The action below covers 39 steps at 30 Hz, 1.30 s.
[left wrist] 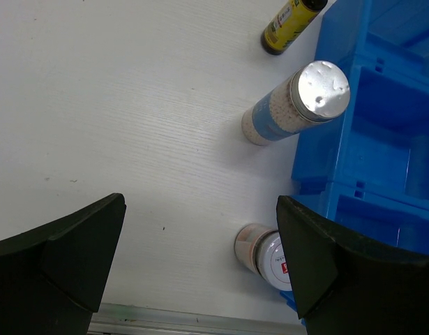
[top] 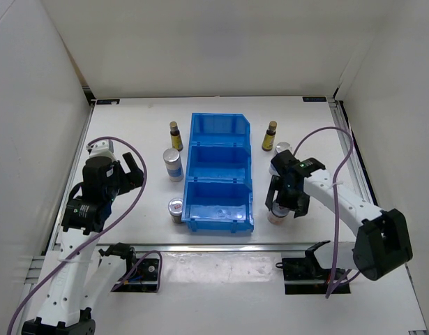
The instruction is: Organize the condiment bottles
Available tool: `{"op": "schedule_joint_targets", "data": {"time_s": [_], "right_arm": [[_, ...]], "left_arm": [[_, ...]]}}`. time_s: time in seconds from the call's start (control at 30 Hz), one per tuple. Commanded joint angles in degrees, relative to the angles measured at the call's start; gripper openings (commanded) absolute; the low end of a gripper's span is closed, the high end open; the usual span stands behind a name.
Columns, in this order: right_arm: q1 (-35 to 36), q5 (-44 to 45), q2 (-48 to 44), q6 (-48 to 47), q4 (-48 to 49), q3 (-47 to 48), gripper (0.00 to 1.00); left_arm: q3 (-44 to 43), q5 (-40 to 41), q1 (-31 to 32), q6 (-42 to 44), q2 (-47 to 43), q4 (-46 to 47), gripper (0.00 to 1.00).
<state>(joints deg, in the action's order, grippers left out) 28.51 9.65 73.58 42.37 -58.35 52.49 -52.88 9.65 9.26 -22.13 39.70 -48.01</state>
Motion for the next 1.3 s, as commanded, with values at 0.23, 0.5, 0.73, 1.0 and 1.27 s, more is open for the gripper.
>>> {"op": "schedule_joint_targets", "data": {"time_s": [0.23, 0.5, 0.73, 1.0, 1.27], "right_arm": [[1.5, 5.7, -3.5, 5.0, -1.5, 1.8, 0.29], [11.1, 8.1, -10.6, 4.5, -5.3, 15.2, 0.00], [22.1, 8.2, 1.0, 2.4, -0.7, 21.9, 0.00], [25.1, 4.7, 13.8, 0.5, 5.8, 23.5, 0.00], [25.1, 2.9, 19.0, 0.5, 8.4, 21.6, 0.01]], "left_arm": [[-0.2, 0.7, 0.2, -0.4, -0.2, 0.3, 1.00], [-0.2, 0.2, 0.2, -0.4, 1.0, 0.3, 1.00], [-0.2, -0.3, 0.2, -0.4, 2.1, 0.3, 1.00], [-0.2, -2.1, 0.2, -0.4, 2.7, 0.3, 1.00], [-0.2, -3.2, 0.2, -0.4, 3.3, 0.3, 1.00]]}}
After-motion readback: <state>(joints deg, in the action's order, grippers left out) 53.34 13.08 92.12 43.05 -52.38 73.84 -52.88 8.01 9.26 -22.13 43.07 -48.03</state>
